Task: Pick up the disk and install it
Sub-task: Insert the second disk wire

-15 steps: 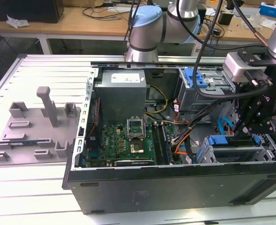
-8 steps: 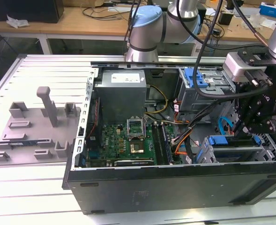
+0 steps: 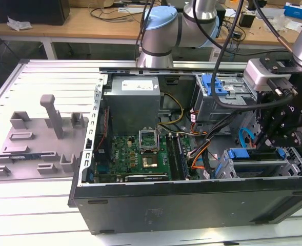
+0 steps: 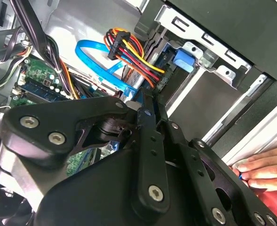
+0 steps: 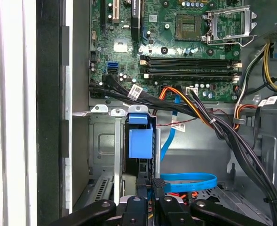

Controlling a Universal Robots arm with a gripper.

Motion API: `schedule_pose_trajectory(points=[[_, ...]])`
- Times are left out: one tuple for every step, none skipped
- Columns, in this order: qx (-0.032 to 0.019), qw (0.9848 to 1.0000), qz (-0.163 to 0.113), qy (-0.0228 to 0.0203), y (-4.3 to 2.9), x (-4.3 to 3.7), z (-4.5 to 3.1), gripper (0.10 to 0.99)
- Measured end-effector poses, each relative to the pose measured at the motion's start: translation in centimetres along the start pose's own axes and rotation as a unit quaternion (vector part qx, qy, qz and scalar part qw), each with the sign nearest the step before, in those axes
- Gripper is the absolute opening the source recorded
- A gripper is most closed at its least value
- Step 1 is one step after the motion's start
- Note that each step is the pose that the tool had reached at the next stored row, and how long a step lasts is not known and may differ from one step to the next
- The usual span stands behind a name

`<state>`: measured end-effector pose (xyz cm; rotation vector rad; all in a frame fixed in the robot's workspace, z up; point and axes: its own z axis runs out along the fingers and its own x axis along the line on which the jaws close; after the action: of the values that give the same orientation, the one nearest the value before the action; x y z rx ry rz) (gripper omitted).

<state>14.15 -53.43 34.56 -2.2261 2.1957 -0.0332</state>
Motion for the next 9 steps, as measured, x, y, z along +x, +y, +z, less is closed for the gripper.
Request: schedule_pose_trajectory(points=[[0.0,1.0,-0.001,0.0,0.0,0.0,0.04,0.161],[0.0,1.0,-0.001,0.0,0.0,0.0,0.07,0.161],[0.0001,1.0,-0.002,0.0,0.0,0.0,0.1,0.161],[0.0,1.0,-0.002,-0.0001,0.0,0.0,0.14,0.161],[0.0,1.0,-0.003,-0.0001,0.0,0.0,0.22,0.161],[0.0,1.0,-0.004,0.0,0.0,0.0,0.25,0.161],[0.0,1.0,-0.005,-0.0001,0.01,0.0,0.31,0.161],[0.0,1.0,-0.005,-0.0002,0.01,0.0,0.38,0.161],[0.0,1.0,-0.006,-0.0001,0.01,0.0,0.44,0.161]])
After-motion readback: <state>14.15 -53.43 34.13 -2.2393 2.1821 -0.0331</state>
